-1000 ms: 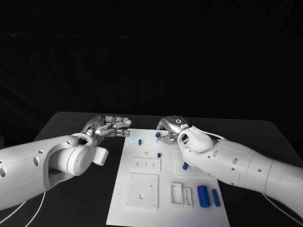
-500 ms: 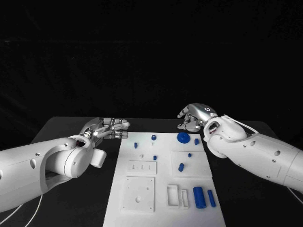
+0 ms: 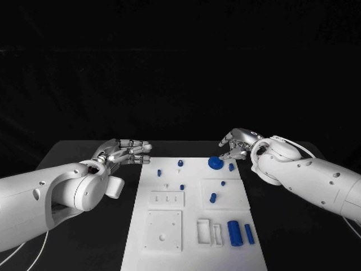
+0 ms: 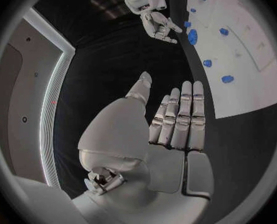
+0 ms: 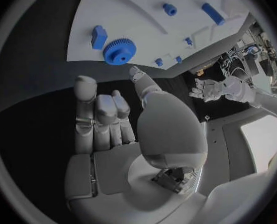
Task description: Assemble the parts on the task board
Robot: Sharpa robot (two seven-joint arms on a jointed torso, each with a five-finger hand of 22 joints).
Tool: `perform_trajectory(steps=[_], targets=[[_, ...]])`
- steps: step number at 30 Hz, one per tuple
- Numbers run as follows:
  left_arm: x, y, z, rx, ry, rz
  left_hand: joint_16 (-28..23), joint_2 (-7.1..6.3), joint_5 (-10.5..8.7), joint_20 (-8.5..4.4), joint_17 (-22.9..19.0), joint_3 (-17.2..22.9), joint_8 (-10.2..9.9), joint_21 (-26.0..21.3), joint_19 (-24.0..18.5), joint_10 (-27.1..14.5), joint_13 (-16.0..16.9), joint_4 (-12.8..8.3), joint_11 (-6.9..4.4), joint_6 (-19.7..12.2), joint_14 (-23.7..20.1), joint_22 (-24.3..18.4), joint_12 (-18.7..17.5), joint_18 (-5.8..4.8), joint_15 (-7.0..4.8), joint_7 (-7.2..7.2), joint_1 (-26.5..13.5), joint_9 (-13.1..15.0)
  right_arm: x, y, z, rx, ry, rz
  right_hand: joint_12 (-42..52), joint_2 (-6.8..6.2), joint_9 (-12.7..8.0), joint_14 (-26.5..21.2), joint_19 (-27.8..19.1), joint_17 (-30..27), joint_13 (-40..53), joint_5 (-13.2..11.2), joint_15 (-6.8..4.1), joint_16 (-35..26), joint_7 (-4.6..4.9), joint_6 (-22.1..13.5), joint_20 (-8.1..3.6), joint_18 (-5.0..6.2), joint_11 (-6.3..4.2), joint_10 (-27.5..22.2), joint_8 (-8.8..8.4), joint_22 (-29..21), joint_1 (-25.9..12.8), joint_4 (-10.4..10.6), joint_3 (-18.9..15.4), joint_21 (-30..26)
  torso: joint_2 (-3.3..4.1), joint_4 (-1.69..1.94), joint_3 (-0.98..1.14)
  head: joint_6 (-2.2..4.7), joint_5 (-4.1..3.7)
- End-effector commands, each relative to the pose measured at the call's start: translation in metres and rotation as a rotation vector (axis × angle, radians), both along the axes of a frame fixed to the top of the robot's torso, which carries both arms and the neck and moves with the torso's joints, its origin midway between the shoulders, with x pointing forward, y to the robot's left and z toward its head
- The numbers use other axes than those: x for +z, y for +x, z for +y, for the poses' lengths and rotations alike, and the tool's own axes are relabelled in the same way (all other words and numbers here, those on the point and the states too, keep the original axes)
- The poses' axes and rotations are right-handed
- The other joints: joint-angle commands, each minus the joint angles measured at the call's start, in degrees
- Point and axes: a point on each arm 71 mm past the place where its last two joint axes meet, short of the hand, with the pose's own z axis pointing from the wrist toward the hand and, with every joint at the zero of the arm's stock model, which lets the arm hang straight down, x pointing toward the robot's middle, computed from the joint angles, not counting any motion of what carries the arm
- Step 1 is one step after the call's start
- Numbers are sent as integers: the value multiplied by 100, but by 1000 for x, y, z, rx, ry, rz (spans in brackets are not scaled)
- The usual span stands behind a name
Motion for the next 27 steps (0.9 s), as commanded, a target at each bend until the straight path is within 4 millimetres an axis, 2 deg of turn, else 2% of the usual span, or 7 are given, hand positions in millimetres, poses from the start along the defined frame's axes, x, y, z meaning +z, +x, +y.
perform_trajectory(steps=[1,7,23,27], targets=[[2,0,-3,-22,-8,-12,-22,10,35,-2,7,27,6,4,-31,-46,4,-12,-13,-12,-13,-8,8,27,-9,11,11,0,-10,2,3,34,-4,80,57,8,-5,32,94,40,34,38,-2,-16,12,-16,28,41,-9,51,5,48,39,-7,-46,12,1,4,-8,-8,-7],[2,0,-3,-24,-8,-12,-23,3,38,2,7,39,6,2,-33,-83,4,-4,-4,-10,-17,-8,8,30,-5,13,11,1,-18,6,4,28,-7,102,137,27,-7,47,116,128,77,86,-3,-3,10,1,27,34,-10,70,2,160,25,-20,-43,6,5,11,-21,-13,-9],[2,0,-4,-25,-7,-10,-20,-11,45,4,7,55,4,1,-34,-105,4,2,2,-33,-18,-7,9,34,-3,17,17,-1,-31,8,7,25,-10,130,224,74,-6,72,159,225,136,178,4,41,-2,76,33,24,-15,110,4,357,-16,-34,-14,-7,-1,1,-18,-41,13],[2,1,-4,-26,-7,-10,-19,-14,46,5,7,68,5,3,-35,-117,4,10,4,-31,-19,-6,9,35,-2,16,16,-1,-33,9,8,24,-10,132,240,77,-6,71,182,239,149,187,1,50,-1,94,30,29,-17,118,5,410,-39,-35,22,-27,0,3,-22,-41,11]])
